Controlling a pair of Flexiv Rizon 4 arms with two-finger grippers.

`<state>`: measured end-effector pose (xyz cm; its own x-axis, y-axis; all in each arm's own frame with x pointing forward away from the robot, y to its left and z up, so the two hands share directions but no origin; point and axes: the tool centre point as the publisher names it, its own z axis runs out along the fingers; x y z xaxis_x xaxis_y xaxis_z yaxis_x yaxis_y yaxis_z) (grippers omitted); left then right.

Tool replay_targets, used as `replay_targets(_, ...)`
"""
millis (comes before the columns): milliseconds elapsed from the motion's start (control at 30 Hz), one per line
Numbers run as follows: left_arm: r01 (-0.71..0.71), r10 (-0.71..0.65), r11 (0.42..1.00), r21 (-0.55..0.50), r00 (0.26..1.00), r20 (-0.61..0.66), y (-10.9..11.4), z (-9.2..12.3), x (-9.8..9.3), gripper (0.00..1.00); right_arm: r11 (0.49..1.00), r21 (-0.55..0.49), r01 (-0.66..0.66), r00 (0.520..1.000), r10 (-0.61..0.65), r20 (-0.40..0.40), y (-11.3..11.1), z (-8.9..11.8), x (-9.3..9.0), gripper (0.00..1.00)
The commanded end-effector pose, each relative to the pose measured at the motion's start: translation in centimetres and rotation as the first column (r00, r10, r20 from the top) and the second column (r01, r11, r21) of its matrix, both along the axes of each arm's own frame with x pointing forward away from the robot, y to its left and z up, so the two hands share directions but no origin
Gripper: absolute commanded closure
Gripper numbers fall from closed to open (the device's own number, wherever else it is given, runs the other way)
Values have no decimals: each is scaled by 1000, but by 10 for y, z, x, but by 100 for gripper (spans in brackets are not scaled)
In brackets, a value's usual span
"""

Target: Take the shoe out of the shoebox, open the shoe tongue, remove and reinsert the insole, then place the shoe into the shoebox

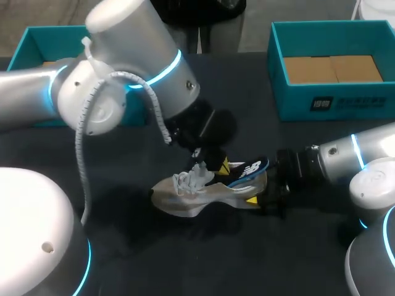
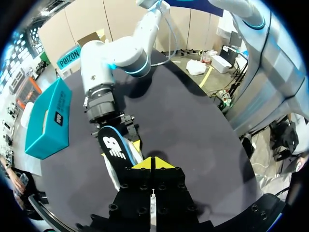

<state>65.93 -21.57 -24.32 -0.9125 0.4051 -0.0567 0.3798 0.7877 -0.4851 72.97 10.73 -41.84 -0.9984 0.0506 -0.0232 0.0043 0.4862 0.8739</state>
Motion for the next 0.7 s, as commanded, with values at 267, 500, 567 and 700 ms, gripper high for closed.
replay_targets(267,-34,39,998,-59,996,77,35,27,-15,100,1000,-3,1,1000,-1,1,0,1,-2,100)
replay_targets(500,-40,47,996,-74,994,103,41,30,-18,100,1000,-3,1,1000,-1,1,0,1,-2,100)
replay_targets(567,-48,58,995,-83,991,121,43,31,-19,100,1000,-3,1,1000,-1,1,0,1,-2,100)
replay_targets(700,-106,122,989,-102,979,163,42,28,-18,100,1000,-3,1,1000,-1,1,0,1,-2,100)
